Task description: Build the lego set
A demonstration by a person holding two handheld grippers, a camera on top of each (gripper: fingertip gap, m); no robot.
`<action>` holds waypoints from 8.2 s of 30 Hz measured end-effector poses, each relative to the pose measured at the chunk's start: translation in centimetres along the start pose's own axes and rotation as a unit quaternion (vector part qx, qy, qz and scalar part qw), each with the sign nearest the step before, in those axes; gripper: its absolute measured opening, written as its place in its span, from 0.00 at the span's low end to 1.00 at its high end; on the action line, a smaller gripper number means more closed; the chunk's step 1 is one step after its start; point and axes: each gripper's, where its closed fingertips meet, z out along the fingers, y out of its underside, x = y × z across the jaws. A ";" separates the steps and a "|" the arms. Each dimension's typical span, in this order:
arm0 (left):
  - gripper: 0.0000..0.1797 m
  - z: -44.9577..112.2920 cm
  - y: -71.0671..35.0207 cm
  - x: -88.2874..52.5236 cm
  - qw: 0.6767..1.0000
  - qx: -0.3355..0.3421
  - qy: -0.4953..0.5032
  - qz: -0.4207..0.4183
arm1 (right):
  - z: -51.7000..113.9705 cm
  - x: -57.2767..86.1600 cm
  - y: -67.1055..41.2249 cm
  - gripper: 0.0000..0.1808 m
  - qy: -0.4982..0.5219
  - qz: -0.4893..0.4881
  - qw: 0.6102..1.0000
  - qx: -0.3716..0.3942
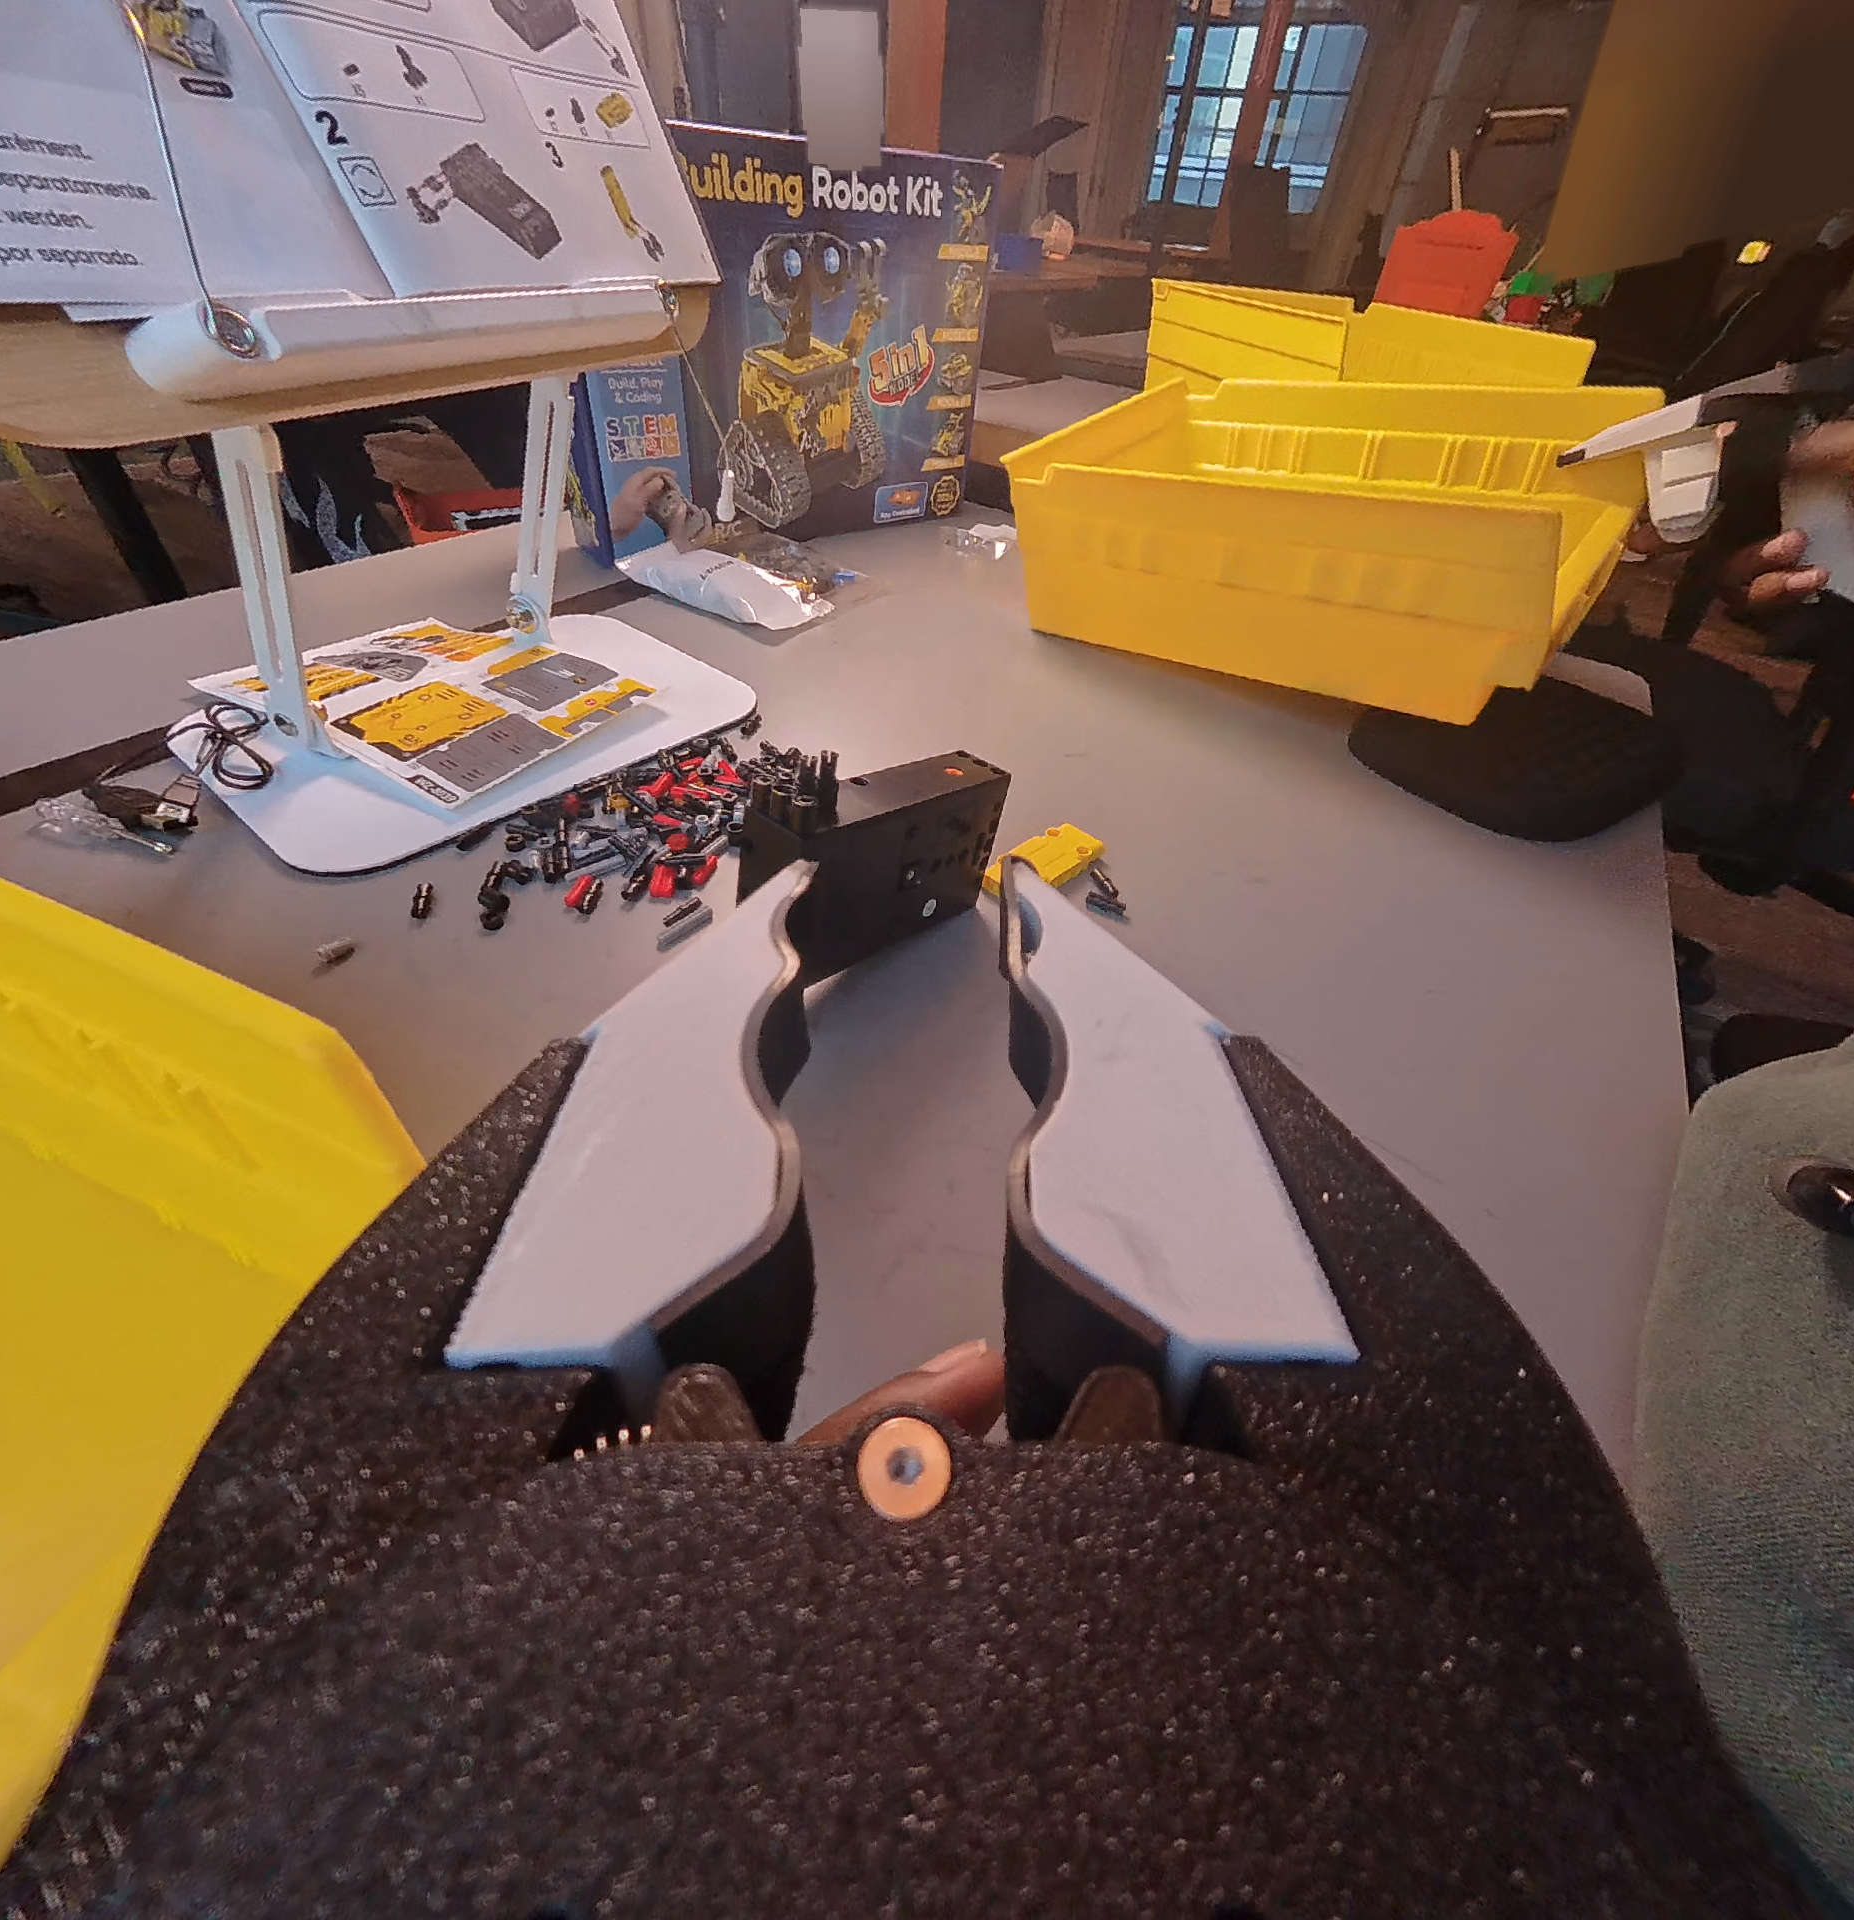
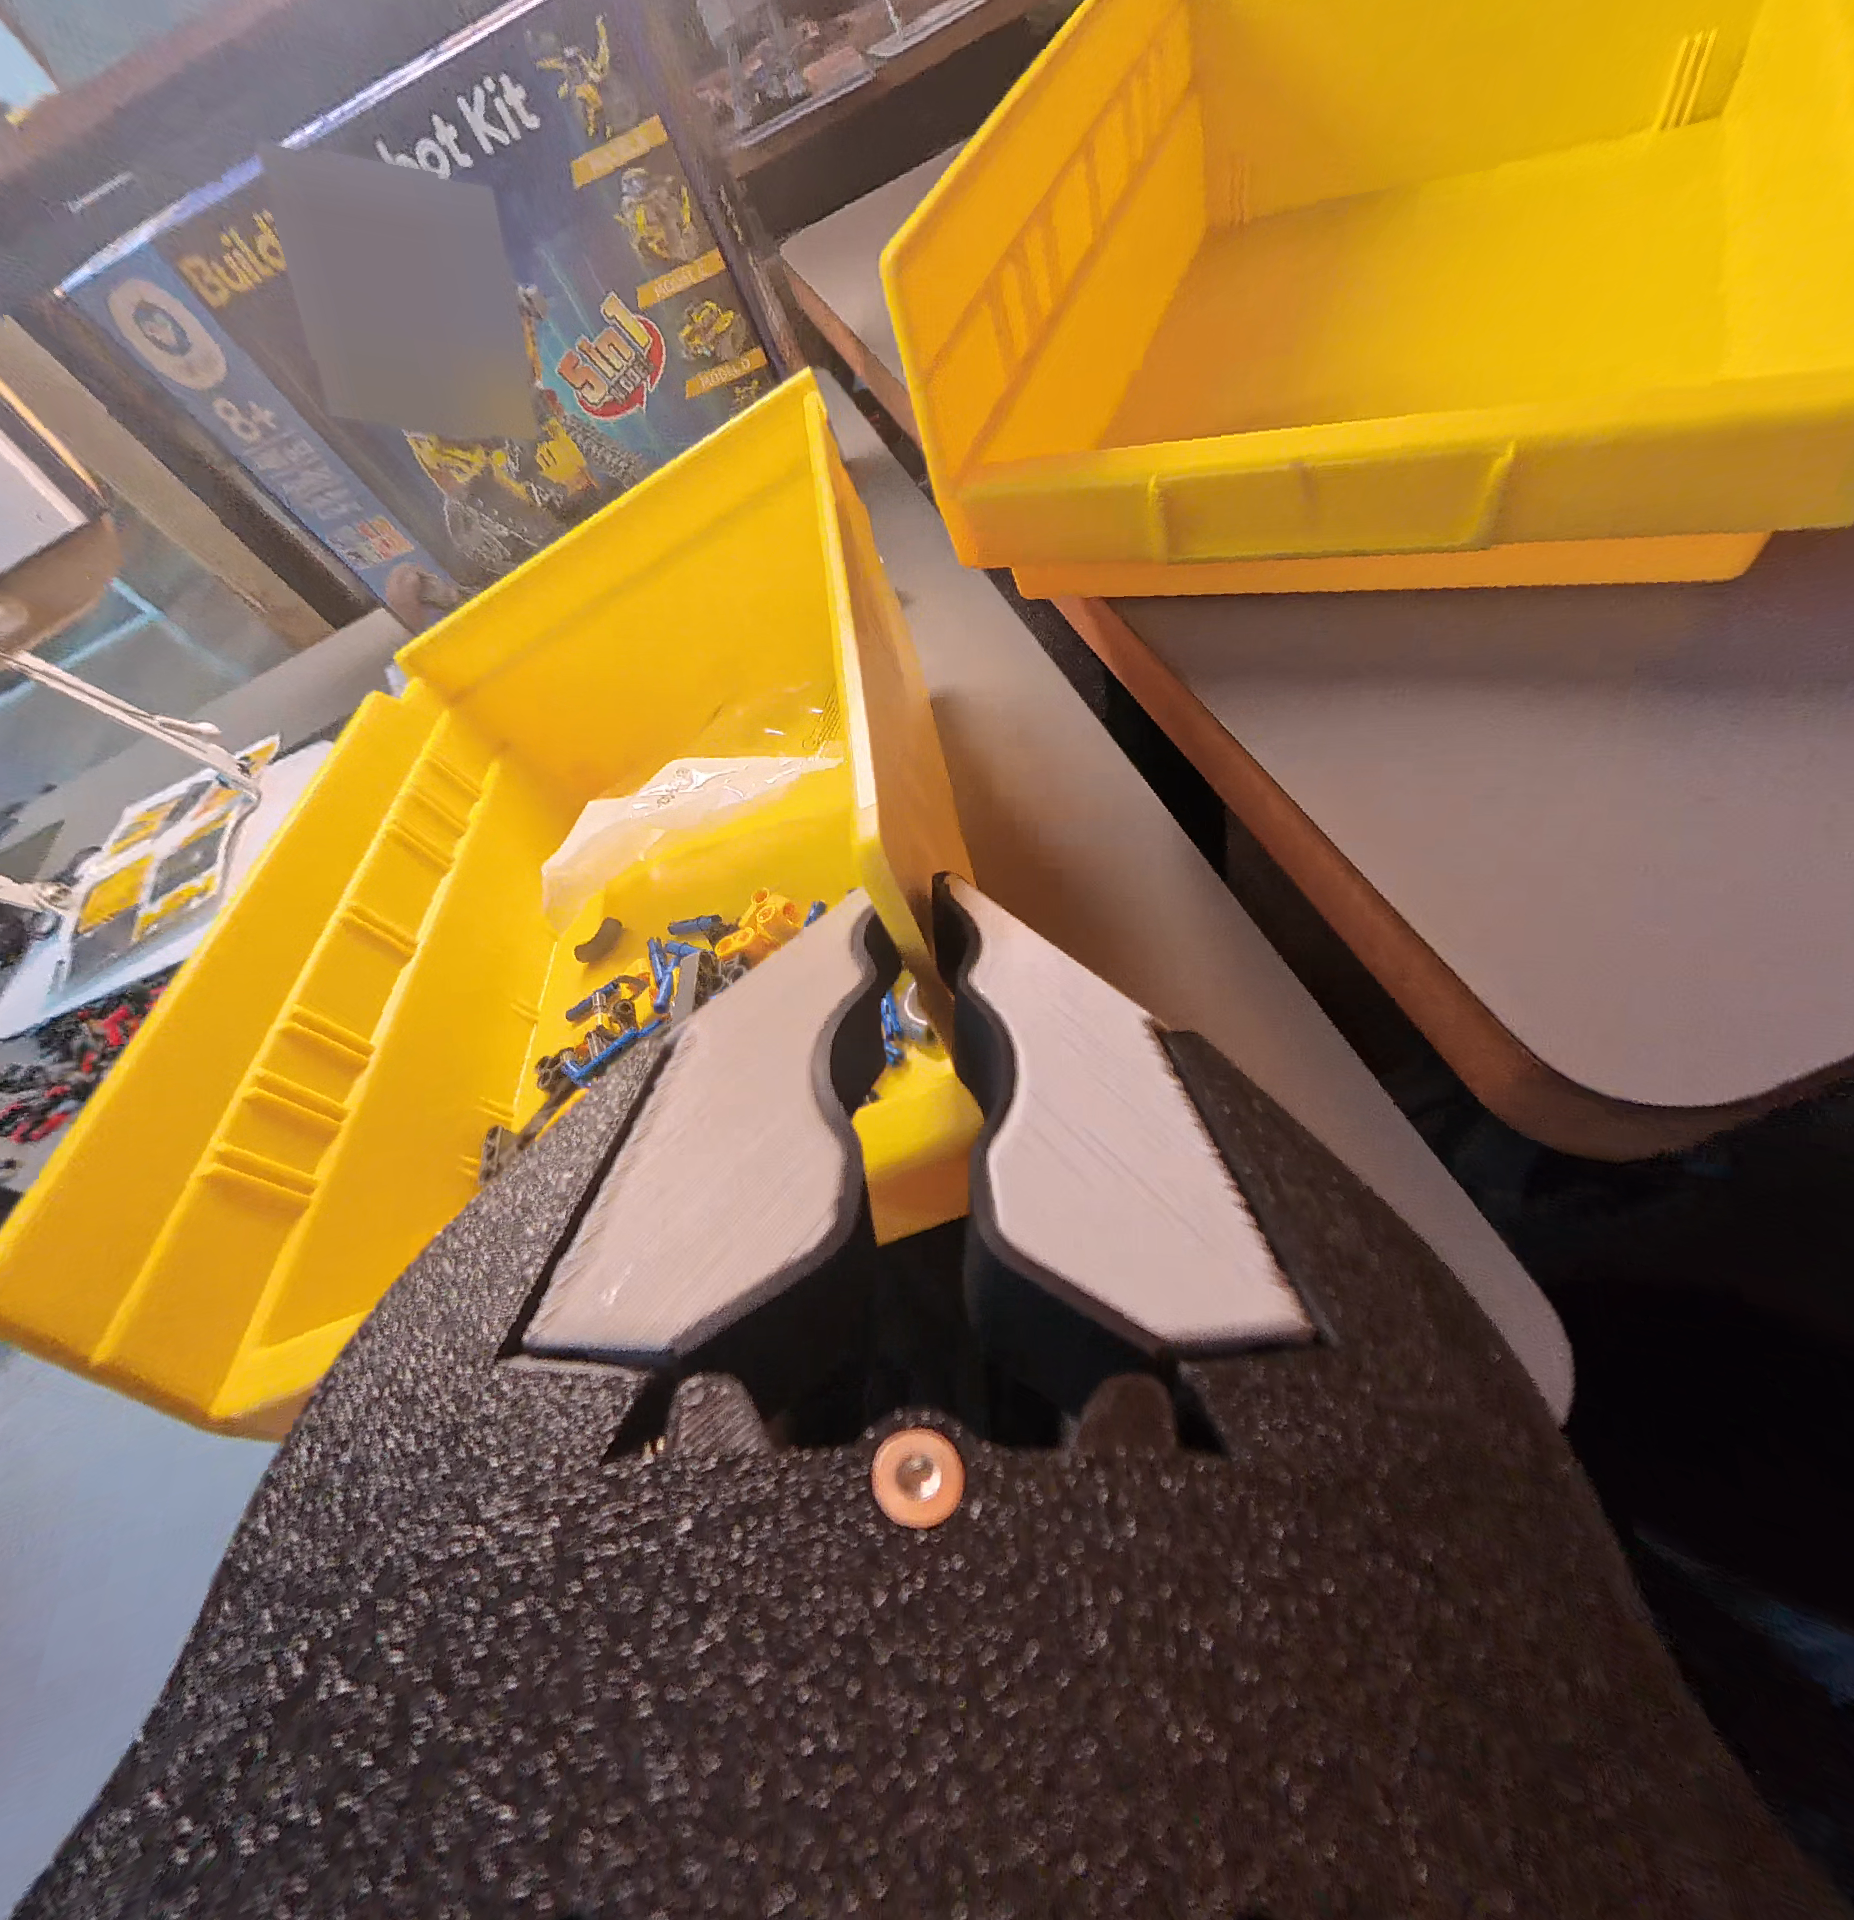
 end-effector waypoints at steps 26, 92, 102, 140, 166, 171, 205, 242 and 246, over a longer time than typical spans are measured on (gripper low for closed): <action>0.18 -0.5 -0.9 -0.1 0.999 0.036 0.003 -0.005 | 6.8 -0.9 2.8 0.01 0.051 -0.010 0.998 -0.037; 0.18 0.1 -1.8 0.6 0.997 0.058 -0.048 0.029 | 11.9 7.3 -6.7 0.45 0.040 -0.549 0.808 -0.210; 0.18 -0.7 -2.3 1.1 0.995 0.043 -0.060 0.062 | 9.3 4.2 -3.6 0.16 0.015 -0.594 0.767 -0.243; 0.18 -0.9 -2.9 8.6 0.993 0.056 0.024 0.101 | -17.3 -33.7 15.9 0.27 -0.495 -0.415 0.755 -0.110; 0.18 -1.8 -0.4 1.3 0.993 0.010 -0.112 0.036 | 32.7 -26.3 6.3 0.32 -0.272 -0.836 0.413 -0.238; 0.18 -1.4 0.3 0.6 0.993 -0.005 -0.120 0.025 | 34.8 -25.7 7.2 0.42 -0.268 -0.844 0.357 -0.295; 0.37 7.6 -10.6 6.9 0.958 0.092 0.212 -0.170 | 3.3 -34.1 1.5 0.00 -0.395 -0.735 0.542 0.100; 0.04 5.4 -7.2 6.9 0.940 -0.005 0.307 -0.151 | -4.3 -36.0 11.6 0.09 -0.423 -0.705 0.509 0.255; 0.04 4.7 -7.8 6.0 0.938 0.005 0.311 -0.155 | -4.8 -34.9 10.2 0.25 -0.556 -0.535 0.633 0.061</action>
